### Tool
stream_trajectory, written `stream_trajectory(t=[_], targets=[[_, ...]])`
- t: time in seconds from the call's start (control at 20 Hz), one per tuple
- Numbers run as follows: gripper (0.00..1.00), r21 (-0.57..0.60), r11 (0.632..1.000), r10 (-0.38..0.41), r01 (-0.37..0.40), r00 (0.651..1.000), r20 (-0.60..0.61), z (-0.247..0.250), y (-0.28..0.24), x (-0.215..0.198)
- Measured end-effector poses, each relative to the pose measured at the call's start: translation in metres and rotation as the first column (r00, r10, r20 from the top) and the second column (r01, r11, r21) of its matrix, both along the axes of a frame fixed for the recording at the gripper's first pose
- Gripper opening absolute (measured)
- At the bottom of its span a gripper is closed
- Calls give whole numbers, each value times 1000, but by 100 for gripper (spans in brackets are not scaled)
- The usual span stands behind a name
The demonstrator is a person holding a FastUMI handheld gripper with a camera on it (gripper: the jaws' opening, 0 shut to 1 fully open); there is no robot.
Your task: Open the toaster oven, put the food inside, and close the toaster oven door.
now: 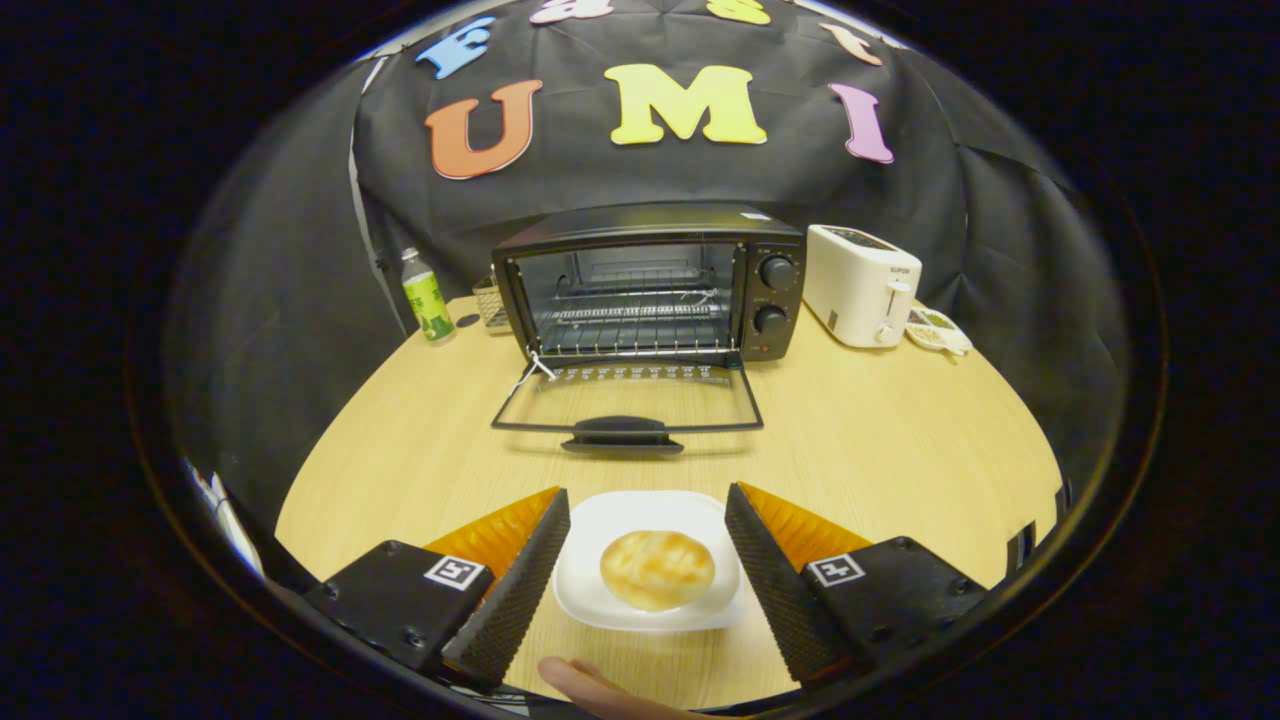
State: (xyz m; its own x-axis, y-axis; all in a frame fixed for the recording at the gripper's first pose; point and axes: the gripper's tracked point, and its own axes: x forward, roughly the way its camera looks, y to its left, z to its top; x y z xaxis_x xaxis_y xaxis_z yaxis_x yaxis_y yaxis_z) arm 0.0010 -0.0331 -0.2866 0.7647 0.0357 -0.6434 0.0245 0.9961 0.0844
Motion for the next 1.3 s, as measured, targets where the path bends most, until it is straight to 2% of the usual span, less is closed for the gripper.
stream_trajectory(t=[0.2,0.45,0.7,0.85,1.05,1.2,1.3], targets=[[100,-8,1000,16,-16,1000,-13,-10,1,-30],[100,-57,998,24,-22,999,40,-30,0,-42],[100,-85,996,11,-8,999,42,-56,-5,-42],[100,-44,999,19,-18,1000,15,-70,3,-41],[100,-97,995,12,-7,999,48,-74,-5,-29],[100,-61,998,-20,19,1000,-7,-93,-6,-26],[100,-49,999,-21,21,1000,0,-96,-7,-22]])
